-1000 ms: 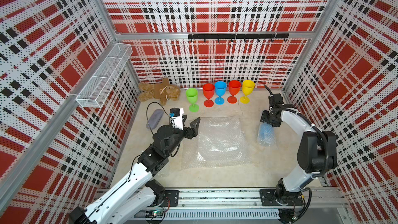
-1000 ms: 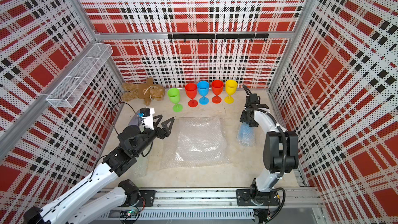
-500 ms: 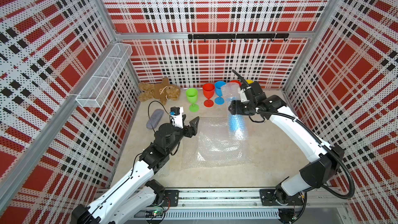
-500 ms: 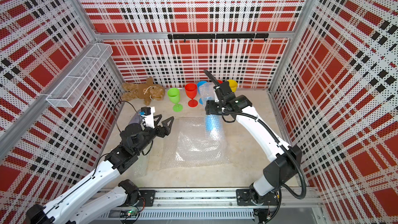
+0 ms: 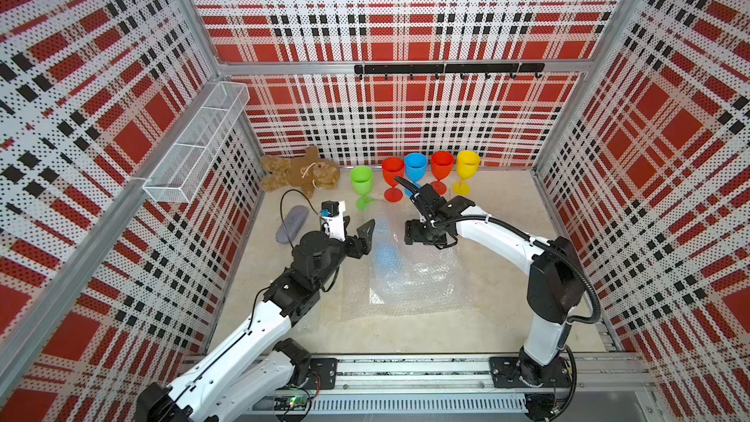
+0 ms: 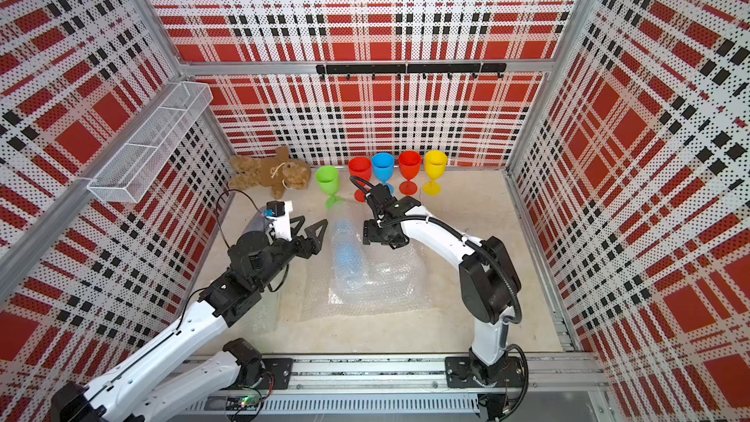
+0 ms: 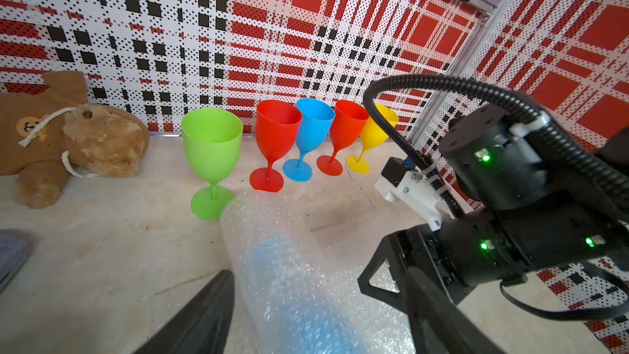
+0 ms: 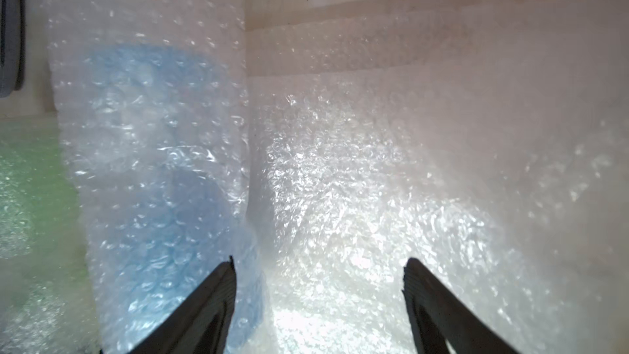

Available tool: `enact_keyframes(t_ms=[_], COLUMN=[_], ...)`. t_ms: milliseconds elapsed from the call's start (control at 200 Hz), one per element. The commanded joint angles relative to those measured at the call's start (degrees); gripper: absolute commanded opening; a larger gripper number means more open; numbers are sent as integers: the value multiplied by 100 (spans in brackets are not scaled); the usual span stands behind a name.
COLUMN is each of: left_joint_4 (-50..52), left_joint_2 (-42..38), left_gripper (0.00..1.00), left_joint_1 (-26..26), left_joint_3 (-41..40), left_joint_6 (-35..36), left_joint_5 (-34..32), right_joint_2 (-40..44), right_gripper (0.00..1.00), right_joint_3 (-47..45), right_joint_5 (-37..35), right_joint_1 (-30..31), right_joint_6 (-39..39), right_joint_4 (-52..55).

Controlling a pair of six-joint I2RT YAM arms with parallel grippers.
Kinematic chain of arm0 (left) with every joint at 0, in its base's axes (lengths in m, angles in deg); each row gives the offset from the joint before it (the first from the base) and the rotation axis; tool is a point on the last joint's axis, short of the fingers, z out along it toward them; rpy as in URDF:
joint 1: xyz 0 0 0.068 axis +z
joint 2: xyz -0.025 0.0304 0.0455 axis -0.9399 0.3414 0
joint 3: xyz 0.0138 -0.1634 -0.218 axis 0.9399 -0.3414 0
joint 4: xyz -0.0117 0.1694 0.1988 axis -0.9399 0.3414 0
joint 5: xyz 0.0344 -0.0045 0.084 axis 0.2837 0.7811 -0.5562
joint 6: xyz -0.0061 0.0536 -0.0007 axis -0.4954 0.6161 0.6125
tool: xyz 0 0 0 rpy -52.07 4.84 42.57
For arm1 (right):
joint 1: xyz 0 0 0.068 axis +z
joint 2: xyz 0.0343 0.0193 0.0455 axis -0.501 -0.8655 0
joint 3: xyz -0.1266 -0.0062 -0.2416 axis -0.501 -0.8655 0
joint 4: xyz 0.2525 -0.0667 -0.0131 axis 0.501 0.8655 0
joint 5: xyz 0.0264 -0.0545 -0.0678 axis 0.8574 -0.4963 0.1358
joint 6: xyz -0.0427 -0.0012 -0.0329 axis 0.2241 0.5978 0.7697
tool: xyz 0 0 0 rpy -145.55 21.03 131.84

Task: Unpack wine glasses from bubble wrap
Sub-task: Place the bubble wrap at the center of the board.

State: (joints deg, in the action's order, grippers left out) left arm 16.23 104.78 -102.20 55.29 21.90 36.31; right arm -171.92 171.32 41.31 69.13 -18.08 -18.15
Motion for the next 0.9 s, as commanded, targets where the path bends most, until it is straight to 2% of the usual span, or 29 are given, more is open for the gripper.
enact_keyframes(t_ms=[0,125,220,396,486,626,767,897], left_joint_4=[-83,-76,-79,-87,-83,-74,-74,-66], left_joint_2=[12,12,27,48,80,120,113,110], left_gripper=[79,80,80,80,79,79,79,79], left_joint_1=[68,87,103,122,122,121,122,122], left_joint_3=[-78,-78,-80,-94,-89,-79,-87,-87], left_joint_6=[-36,-36,-36,-44,-36,-36,-28,-30], left_joint_5=[24,2,17,38,38,24,9,7], right_joint_2=[72,421,455,86,-222,-468,-595,-581], right_gripper=[87,92,100,100,100,100,96,87], right_joint_3=[108,-98,-260,-234,-188,-307,-526,-794], right_joint_5=[387,582,907,306,779,1132,1326,1565], right_joint_1=[-5,9,8,5,12,61,48,40], right_joint_6=[279,507,534,783,960,904,668,560], right_joint_4=[-389,-767,-1032,-822,-923,-1338,-1637,-1982])
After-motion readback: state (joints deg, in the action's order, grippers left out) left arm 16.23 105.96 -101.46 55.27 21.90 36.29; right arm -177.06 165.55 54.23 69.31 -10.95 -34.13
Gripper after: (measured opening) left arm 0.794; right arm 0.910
